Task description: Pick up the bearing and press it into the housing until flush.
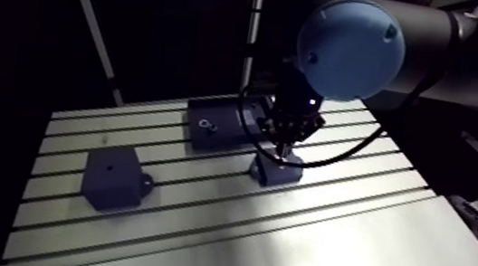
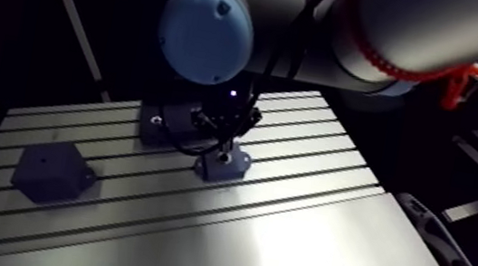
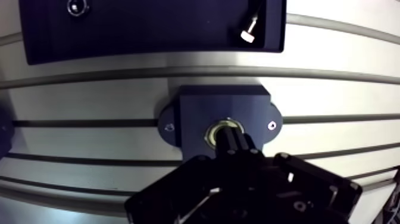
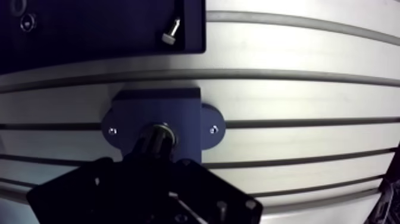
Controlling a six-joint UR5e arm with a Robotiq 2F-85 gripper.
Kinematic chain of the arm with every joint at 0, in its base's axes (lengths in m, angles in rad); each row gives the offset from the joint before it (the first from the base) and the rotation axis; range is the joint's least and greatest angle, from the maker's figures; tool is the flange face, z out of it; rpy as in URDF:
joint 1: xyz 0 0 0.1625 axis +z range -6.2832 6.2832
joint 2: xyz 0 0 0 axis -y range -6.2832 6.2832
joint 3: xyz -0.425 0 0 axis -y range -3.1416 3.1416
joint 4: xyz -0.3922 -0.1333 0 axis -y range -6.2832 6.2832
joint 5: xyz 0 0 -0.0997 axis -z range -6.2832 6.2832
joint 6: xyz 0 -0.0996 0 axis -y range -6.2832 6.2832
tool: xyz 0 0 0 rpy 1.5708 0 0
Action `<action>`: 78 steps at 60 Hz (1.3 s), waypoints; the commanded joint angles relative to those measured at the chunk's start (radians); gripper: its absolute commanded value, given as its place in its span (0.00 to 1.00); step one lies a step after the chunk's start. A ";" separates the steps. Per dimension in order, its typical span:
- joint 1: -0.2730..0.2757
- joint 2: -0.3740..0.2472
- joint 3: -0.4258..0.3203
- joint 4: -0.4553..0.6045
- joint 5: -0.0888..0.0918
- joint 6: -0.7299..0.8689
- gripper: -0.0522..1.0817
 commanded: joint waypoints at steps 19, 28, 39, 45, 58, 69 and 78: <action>0.005 -0.150 -0.128 0.307 0.010 0.001 0.04; 0.036 -0.198 -0.241 0.464 0.046 0.011 0.04; 0.098 -0.196 -0.387 0.603 0.049 0.075 0.04; 0.124 -0.190 -0.442 0.639 0.047 0.095 0.04; 0.152 -0.181 -0.513 0.675 0.047 0.142 0.05; 0.200 -0.202 -0.528 0.701 0.011 0.176 0.05; 0.232 -0.221 -0.547 0.719 -0.012 0.196 0.05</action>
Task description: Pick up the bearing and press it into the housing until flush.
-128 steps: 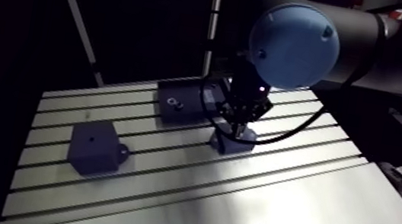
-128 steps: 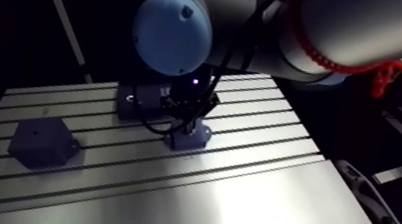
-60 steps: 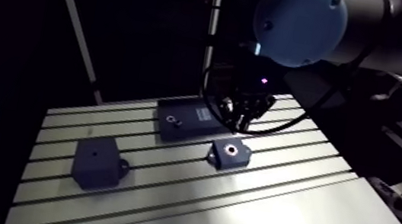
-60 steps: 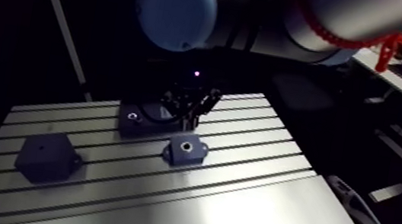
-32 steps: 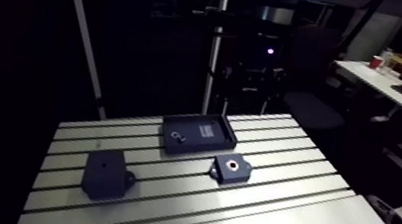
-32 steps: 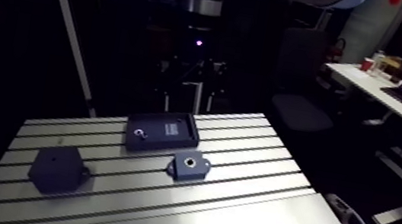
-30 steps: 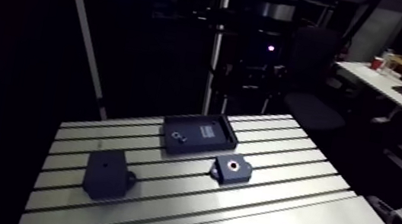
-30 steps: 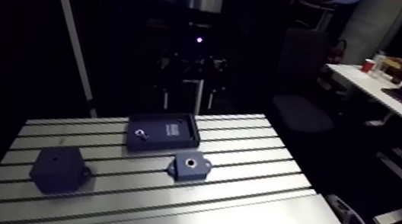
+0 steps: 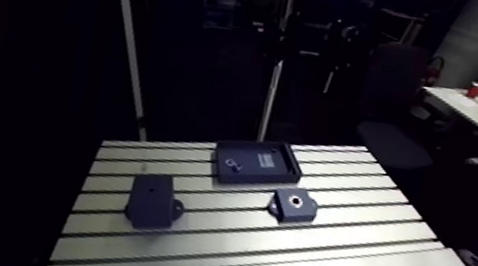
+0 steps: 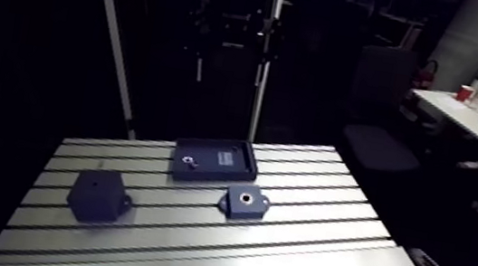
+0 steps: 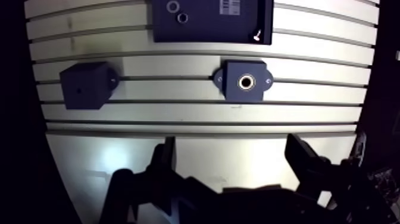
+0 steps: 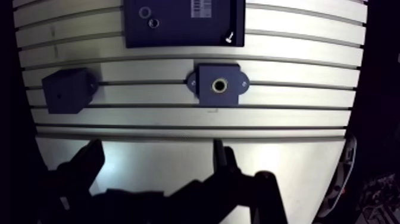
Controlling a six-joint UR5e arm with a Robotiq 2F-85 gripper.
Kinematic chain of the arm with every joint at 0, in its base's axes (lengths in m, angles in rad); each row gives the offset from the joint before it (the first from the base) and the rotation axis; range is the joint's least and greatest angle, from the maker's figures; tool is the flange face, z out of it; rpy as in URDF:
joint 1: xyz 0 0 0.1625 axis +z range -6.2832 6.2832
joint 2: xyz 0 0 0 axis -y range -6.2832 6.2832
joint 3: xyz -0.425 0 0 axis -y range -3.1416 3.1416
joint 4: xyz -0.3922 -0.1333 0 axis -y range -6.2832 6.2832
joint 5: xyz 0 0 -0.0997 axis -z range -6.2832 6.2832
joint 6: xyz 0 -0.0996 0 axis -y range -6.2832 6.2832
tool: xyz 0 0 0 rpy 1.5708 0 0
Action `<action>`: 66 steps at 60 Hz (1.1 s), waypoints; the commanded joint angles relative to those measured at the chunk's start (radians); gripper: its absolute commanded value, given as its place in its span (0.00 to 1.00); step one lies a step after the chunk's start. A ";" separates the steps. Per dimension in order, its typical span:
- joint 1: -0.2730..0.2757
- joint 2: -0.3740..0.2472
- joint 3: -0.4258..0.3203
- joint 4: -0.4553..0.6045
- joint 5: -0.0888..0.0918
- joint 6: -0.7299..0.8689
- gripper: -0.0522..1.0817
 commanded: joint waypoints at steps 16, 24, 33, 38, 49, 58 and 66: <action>0.133 -0.101 -0.069 0.117 -0.044 0.101 0.05; 0.132 -0.113 -0.044 0.110 -0.044 0.103 0.05; 0.128 -0.107 -0.049 0.100 -0.047 0.103 0.05; 0.125 -0.101 -0.053 0.095 -0.046 0.103 0.05; 0.122 -0.100 -0.048 0.092 -0.043 0.110 0.05; 0.122 -0.099 -0.047 0.092 -0.044 0.116 0.05; 0.122 -0.099 -0.049 0.092 -0.044 0.116 0.05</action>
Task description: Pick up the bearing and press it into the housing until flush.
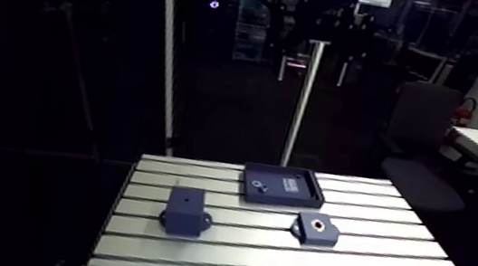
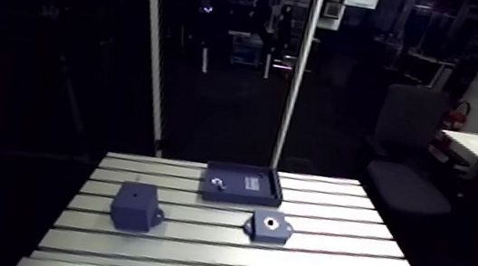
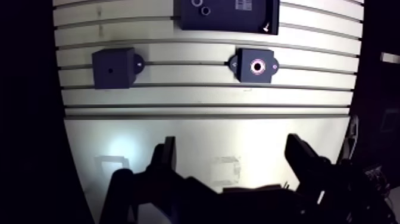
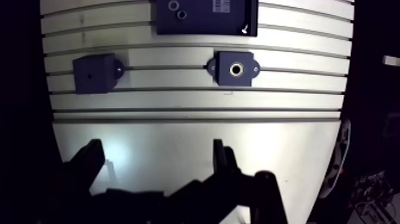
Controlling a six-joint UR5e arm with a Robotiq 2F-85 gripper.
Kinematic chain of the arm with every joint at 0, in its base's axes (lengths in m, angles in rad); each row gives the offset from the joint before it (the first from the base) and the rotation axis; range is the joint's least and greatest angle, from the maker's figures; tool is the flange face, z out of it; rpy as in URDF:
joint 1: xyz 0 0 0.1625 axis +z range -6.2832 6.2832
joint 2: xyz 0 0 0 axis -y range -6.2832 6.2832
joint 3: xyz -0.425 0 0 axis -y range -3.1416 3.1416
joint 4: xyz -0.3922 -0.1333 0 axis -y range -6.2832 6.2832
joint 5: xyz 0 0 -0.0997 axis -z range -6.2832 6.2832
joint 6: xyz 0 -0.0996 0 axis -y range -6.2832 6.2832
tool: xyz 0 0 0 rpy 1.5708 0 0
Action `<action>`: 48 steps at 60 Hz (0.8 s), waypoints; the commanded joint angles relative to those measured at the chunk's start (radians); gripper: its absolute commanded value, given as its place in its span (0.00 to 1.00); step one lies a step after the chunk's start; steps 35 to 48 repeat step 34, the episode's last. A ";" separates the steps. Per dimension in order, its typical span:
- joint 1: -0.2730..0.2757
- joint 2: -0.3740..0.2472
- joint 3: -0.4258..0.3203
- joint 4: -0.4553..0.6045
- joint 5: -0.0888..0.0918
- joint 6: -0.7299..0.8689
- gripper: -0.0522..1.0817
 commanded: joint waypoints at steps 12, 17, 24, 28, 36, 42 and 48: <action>-0.001 0.003 -0.015 -0.002 0.001 0.004 0.05; -0.001 0.008 -0.017 -0.001 0.002 0.003 0.05; 0.001 0.010 -0.020 -0.001 0.002 0.003 0.05; 0.001 0.010 -0.019 -0.001 0.003 0.003 0.05; 0.001 0.011 -0.016 -0.001 0.003 0.003 0.05; 0.001 0.011 -0.016 -0.001 0.003 0.003 0.05; 0.001 0.011 -0.016 -0.001 0.003 0.003 0.05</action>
